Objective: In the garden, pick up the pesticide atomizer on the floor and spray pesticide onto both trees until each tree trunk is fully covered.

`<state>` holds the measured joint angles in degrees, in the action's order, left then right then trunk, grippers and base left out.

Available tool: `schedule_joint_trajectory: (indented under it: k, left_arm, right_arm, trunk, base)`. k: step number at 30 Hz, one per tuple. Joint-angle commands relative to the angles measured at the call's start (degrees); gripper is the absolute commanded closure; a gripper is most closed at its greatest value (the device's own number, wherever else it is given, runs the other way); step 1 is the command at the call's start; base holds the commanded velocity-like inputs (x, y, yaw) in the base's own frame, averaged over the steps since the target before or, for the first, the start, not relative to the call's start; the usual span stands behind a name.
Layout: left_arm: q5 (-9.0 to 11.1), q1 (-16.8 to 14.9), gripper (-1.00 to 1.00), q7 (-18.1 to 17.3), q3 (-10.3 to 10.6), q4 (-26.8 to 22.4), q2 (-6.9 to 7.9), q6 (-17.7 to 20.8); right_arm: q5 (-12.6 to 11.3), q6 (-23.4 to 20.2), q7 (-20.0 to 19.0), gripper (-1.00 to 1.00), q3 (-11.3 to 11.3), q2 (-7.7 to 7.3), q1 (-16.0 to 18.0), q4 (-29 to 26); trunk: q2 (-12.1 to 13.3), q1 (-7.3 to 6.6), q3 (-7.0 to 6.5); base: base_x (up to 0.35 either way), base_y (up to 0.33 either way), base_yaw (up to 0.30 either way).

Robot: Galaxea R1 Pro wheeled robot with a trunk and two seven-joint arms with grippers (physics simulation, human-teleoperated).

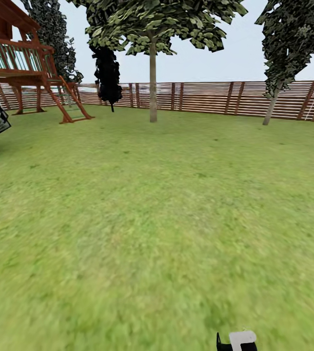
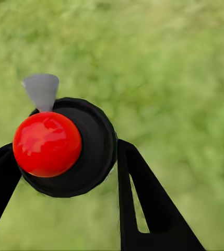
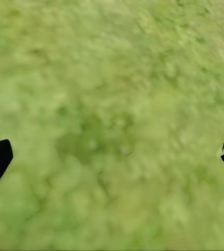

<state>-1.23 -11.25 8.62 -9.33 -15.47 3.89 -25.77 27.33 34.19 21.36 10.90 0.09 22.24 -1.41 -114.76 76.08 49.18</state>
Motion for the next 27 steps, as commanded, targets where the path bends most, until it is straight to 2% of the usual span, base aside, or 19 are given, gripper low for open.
schedule_joint_trajectory:
  k: [1,27]
  left_arm:
    - [0.04,0.0,1.0,0.08,-0.03,-0.03,-0.01,0.01]
    - [0.0,0.0,1.0,-0.36,0.09,-0.04,0.07,0.1]
  right_arm:
    - [0.0,0.0,0.0,-1.0,0.0,0.0,0.0,0.0]
    - [0.0,0.0,0.0,-1.0,0.0,0.0,0.0,0.0]
  trunk:
    - [0.0,0.0,0.0]
    - [0.0,0.0,0.0]
  base:
    - [0.344,0.0,0.0]
    - [0.344,0.0,0.0]
